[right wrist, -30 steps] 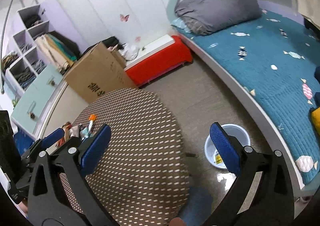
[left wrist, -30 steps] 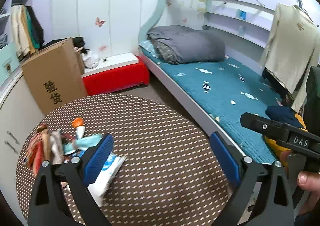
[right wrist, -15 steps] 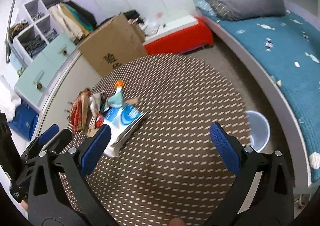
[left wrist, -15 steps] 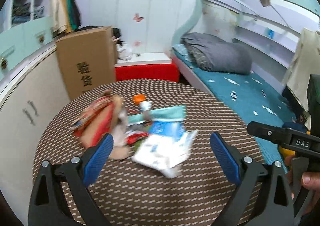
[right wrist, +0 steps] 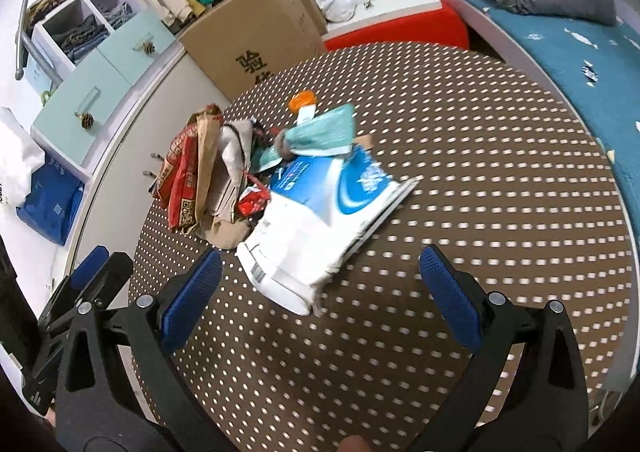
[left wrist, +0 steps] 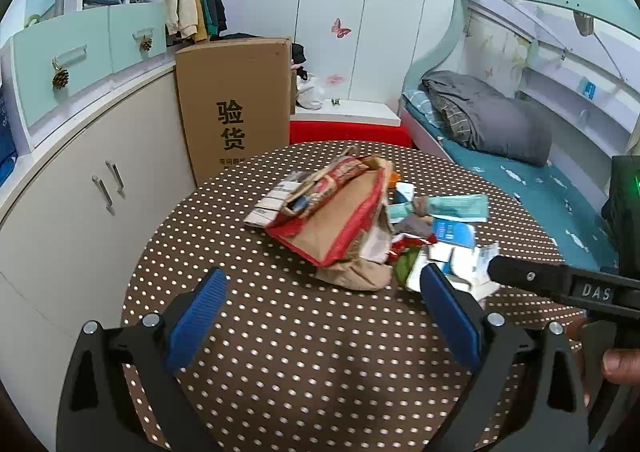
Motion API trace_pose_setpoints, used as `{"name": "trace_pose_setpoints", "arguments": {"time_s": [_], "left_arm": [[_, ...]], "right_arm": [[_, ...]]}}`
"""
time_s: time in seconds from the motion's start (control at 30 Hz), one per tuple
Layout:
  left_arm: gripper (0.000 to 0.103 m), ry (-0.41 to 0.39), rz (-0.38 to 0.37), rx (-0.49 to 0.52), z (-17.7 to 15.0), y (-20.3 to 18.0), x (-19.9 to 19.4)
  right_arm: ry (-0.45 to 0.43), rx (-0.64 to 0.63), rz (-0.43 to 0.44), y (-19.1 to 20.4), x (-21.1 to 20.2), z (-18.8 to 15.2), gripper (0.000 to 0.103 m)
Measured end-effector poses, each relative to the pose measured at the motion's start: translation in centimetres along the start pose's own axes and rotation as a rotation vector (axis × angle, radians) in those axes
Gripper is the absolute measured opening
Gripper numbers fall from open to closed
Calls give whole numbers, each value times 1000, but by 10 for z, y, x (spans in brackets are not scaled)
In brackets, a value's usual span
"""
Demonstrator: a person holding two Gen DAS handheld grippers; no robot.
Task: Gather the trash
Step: 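Grasp the blue-white tissue pack with the right gripper while the left grasps the red paper bag, then carry both items to the wastebasket and open both grippers over it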
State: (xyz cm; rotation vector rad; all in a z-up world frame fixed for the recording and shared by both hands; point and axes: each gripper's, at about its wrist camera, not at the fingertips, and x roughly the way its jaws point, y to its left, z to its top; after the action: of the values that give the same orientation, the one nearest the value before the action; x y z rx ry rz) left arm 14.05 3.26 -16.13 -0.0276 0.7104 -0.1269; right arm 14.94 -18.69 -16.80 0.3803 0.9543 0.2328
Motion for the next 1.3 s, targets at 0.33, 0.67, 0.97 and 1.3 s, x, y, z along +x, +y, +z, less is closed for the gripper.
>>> {"name": "trace_pose_setpoints", "arguments": {"time_s": [0.33, 0.67, 0.97, 1.3], "left_arm": [[95, -21, 43, 146, 24, -2, 40], [92, 71, -8, 296, 41, -15, 93], [66, 60, -45, 169, 40, -1, 78], [66, 22, -59, 37, 25, 7, 36]], "right_arm": [[2, 22, -46, 12, 30, 12, 97], [2, -30, -117, 15, 52, 16, 80], [-10, -27, -49, -8, 29, 9, 61], [-51, 35, -39, -52, -8, -5, 61]]}}
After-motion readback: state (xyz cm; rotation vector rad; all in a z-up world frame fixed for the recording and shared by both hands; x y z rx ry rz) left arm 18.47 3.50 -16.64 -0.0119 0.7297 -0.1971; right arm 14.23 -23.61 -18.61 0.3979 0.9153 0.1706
